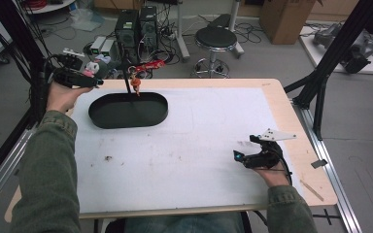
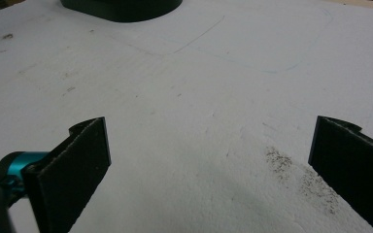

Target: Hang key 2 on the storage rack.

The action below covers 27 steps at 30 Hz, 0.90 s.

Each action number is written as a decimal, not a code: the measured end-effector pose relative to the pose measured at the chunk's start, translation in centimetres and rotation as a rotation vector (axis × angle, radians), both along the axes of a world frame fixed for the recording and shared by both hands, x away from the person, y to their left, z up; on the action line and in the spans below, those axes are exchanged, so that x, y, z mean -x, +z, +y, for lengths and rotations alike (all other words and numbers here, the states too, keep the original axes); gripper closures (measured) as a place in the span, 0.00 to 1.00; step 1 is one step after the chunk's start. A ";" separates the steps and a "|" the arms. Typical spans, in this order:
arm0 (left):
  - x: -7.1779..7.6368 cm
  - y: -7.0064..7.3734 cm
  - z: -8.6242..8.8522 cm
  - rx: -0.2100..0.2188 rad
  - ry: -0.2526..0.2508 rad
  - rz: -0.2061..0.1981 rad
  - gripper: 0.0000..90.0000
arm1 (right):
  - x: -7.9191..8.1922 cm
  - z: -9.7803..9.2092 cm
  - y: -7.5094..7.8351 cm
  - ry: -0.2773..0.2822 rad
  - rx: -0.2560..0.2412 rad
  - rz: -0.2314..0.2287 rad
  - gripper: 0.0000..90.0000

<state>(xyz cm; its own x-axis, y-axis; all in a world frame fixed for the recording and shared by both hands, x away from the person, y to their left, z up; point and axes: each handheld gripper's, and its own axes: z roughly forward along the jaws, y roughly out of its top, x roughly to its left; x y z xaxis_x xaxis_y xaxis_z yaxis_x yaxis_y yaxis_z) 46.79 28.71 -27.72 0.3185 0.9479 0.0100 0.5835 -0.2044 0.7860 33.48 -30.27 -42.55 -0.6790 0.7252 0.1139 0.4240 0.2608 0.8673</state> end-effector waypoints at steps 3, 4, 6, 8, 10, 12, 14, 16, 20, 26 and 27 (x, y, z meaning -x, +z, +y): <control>0.1 0.1 0.7 0.092 -0.019 0.034 0.30 | 0.2 0.0 0.1 0.004 -0.010 -0.005 0.01; 0.2 0.1 0.9 0.130 -0.031 0.045 0.24 | 0.2 0.0 0.1 0.004 -0.014 -0.006 0.01; 0.7 -0.1 1.3 0.204 -0.060 0.034 0.14 | 0.2 -0.1 0.2 0.005 -0.022 -0.013 0.01; 1.2 -0.5 1.7 0.226 -0.067 0.022 0.13 | 0.2 -0.2 0.2 0.000 -0.031 -0.012 0.01; 1.6 -0.8 2.1 0.225 -0.081 0.040 0.05 | 0.2 -0.2 0.2 0.001 -0.037 -0.014 0.01; 2.0 -1.1 2.2 0.223 -0.098 0.042 0.05 | 0.2 -0.2 0.3 0.000 -0.040 -0.015 0.01; 2.4 -1.3 2.2 0.214 -0.102 0.046 0.02 | 0.2 -0.2 0.3 -0.003 -0.042 -0.007 0.01; 2.8 -1.4 2.2 0.196 -0.111 0.042 0.02 | 0.1 -0.2 0.3 -0.003 -0.041 -0.013 0.01; 3.5 -1.5 2.1 0.197 -0.126 0.021 0.02 | 0.1 -0.2 0.2 -0.003 -0.039 -0.024 0.01; 4.6 -2.3 1.8 0.174 -0.151 0.022 0.02 | 0.2 -0.2 0.3 -0.004 -0.038 -0.014 0.01; 4.8 -2.5 1.8 0.182 -0.151 0.020 0.02 | 0.2 -0.2 0.3 -0.005 -0.038 -0.011 0.01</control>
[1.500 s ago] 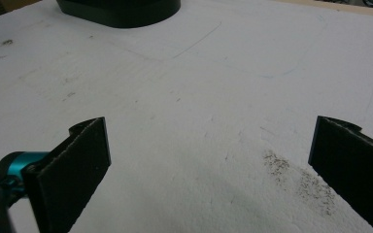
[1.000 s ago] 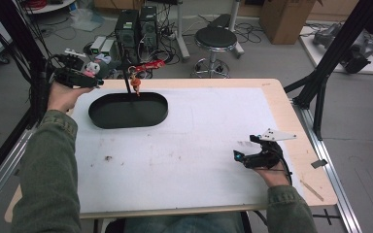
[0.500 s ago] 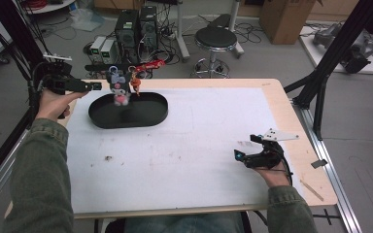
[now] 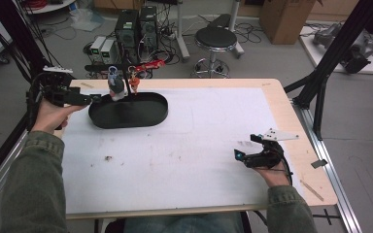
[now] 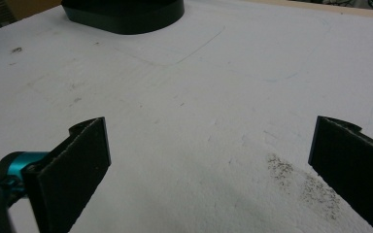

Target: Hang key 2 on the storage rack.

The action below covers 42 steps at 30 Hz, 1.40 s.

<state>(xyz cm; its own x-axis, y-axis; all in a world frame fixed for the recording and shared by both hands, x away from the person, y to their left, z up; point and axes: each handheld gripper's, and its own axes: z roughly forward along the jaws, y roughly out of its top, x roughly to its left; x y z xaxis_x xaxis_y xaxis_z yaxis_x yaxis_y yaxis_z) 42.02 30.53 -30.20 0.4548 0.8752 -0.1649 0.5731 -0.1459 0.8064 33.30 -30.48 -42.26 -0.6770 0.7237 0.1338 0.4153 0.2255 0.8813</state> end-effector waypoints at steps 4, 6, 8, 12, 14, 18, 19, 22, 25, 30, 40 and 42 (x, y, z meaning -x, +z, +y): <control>0.7 -0.7 0.3 -0.002 -0.001 -0.004 0.02 | 0.0 0.0 0.0 -0.001 0.002 -0.005 0.01; 1.1 -1.0 0.4 0.007 0.006 -0.011 0.02 | 0.0 0.0 0.0 0.000 0.004 -0.006 0.01; 1.4 -1.4 0.6 0.014 0.005 -0.010 0.02 | 0.0 0.0 0.0 0.002 0.000 -0.003 0.01; 2.3 -2.1 0.6 0.033 0.007 -0.019 0.02 | -0.1 0.0 0.0 -0.005 0.000 -0.008 0.01; 2.7 -2.5 0.7 0.034 0.011 -0.020 0.02 | -0.1 0.0 0.0 -0.006 -0.001 -0.006 0.01; 3.4 -3.2 0.9 0.039 0.018 -0.024 0.02 | 0.0 0.0 0.1 -0.009 -0.002 -0.007 0.01; 3.7 -3.3 0.8 0.042 0.019 -0.024 0.02 | 0.0 -0.1 0.1 -0.010 -0.002 -0.008 0.01; 4.3 -3.9 0.4 0.038 0.015 -0.038 0.02 | 0.0 0.0 0.1 -0.011 -0.001 -0.003 0.01; 4.8 -4.6 -0.1 0.004 0.009 -0.037 0.02 | 0.0 0.0 0.1 -0.011 -0.001 -0.003 0.01; 5.8 -5.5 -0.1 0.008 0.010 -0.043 0.02 | 0.0 0.0 0.1 -0.015 -0.004 -0.008 0.01; 7.9 -6.6 -0.2 -0.004 0.016 -0.070 0.02 | 0.3 0.2 0.1 -0.005 0.004 -0.006 0.01; 8.1 -6.9 -0.1 -0.005 0.024 -0.054 0.02 | 0.4 0.2 0.1 -0.008 -0.001 -0.001 0.01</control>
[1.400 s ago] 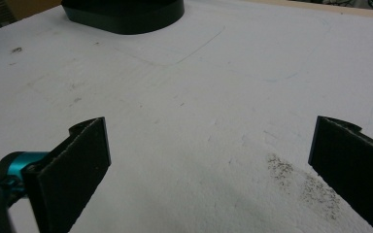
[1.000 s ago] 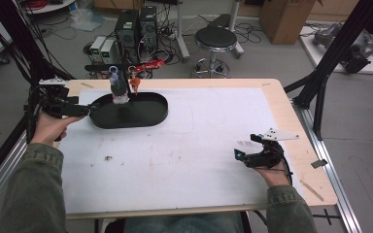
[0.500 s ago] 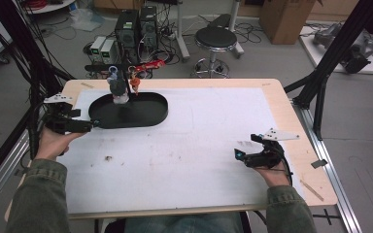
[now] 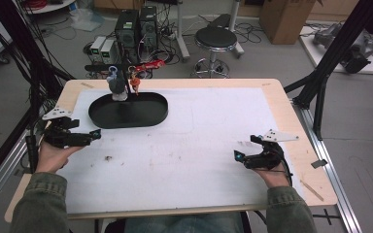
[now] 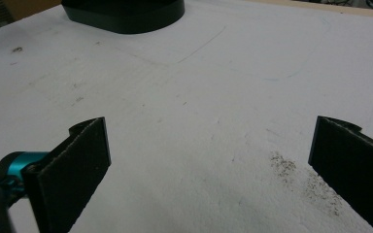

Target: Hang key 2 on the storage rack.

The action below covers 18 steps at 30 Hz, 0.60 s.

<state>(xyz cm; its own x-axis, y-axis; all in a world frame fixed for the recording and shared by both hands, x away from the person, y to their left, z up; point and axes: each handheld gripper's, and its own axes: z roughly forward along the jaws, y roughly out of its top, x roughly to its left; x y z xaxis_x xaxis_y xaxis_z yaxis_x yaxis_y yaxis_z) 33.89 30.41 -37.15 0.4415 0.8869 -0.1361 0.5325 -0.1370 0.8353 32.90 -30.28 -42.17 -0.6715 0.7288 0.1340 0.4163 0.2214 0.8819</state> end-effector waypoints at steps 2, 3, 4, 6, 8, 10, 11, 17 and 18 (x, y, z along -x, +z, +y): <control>0.3 -0.3 0.0 -0.001 0.006 -0.003 0.02 | 0.0 -0.1 0.0 -0.001 0.003 -0.005 0.01; 0.5 -0.5 0.0 0.001 0.004 -0.004 0.02 | 0.0 -0.1 0.0 0.000 0.003 -0.004 0.01; 0.7 -0.7 0.0 0.003 0.002 -0.003 0.02 | 0.0 -0.1 0.0 -0.001 0.002 -0.001 0.01; 1.1 -1.0 0.1 -0.005 0.008 -0.002 0.02 | 0.0 0.0 0.0 0.000 0.002 0.000 0.01; 1.4 -1.3 0.2 0.007 0.011 0.003 0.02 | 0.0 -0.1 0.0 -0.001 0.003 -0.003 0.01; 1.7 -1.6 0.3 0.011 0.014 0.004 0.02 | 0.0 -0.1 0.0 0.000 0.004 0.000 0.01; 1.9 -1.7 0.4 0.009 0.018 0.000 0.02 | -0.1 -0.1 0.0 0.000 0.005 0.001 0.01; 3.2 -2.7 1.0 0.017 0.036 -0.013 0.02 | 0.0 -0.1 0.0 -0.004 0.004 0.000 0.01; 3.5 -2.9 1.1 0.021 0.041 -0.017 0.02 | -0.1 -0.2 -0.1 -0.004 0.005 -0.001 0.01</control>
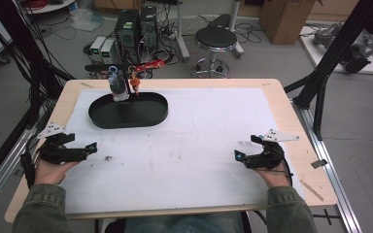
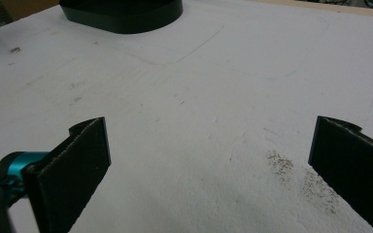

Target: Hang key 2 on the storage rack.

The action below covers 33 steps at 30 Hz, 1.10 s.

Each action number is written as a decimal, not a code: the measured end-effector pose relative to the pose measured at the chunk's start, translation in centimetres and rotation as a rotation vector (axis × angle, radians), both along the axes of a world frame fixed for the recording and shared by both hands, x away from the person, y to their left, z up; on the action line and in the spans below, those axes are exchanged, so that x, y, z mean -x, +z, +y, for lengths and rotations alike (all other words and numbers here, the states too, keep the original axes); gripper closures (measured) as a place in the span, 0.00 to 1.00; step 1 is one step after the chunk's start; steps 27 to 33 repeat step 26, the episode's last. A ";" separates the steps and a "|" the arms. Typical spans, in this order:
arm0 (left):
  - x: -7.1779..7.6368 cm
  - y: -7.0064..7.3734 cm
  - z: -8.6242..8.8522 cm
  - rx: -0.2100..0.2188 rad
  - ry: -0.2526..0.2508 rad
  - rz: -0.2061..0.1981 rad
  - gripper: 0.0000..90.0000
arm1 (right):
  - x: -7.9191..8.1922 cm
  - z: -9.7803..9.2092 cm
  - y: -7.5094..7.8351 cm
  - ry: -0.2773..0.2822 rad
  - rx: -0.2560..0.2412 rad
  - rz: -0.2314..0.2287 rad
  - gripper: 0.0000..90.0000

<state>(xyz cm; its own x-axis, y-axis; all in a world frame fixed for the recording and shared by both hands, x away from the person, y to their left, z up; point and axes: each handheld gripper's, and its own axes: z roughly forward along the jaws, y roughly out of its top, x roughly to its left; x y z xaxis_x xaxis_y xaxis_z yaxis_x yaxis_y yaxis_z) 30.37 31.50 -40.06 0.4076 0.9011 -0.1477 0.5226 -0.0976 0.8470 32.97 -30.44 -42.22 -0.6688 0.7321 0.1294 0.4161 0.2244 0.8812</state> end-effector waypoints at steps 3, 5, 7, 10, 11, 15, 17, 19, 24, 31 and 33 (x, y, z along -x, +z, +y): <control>0.5 -0.5 0.2 0.017 -0.004 0.017 0.02 | 0.0 0.1 0.0 0.002 0.004 0.001 0.01; 0.8 -0.7 0.2 0.011 -0.010 0.018 0.02 | -0.1 0.2 -0.1 0.004 0.008 0.004 0.01; 1.1 -1.0 0.2 0.010 -0.010 0.013 0.02 | -0.1 0.2 -0.1 0.006 0.013 -0.002 0.01; 1.7 -1.6 0.3 0.033 -0.002 0.008 0.02 | 0.0 0.2 -0.1 0.002 0.011 0.011 0.01; 1.8 -1.7 0.4 0.038 -0.003 0.009 0.02 | 0.0 0.2 -0.2 0.003 0.013 0.011 0.01; 2.5 -2.0 0.6 0.065 0.011 0.002 0.02 | -0.1 0.3 -0.3 0.006 0.025 0.006 0.01; 3.1 -2.3 0.7 0.068 0.019 -0.004 0.02 | -0.1 0.3 -0.2 0.002 0.024 0.009 0.01; 3.2 -2.5 0.9 0.060 0.025 0.000 0.02 | -0.1 0.2 -0.2 -0.001 0.023 0.002 0.01; 3.2 -3.0 0.8 0.000 0.014 0.026 0.02 | 0.0 0.4 -0.3 -0.004 0.033 0.013 0.01; 3.2 -3.1 0.8 -0.008 0.008 0.028 0.02 | 0.0 0.4 -0.3 -0.007 0.034 0.014 0.01; 3.2 -3.1 0.8 -0.008 0.008 0.028 0.02 | 0.0 0.4 -0.3 -0.007 0.034 0.014 0.01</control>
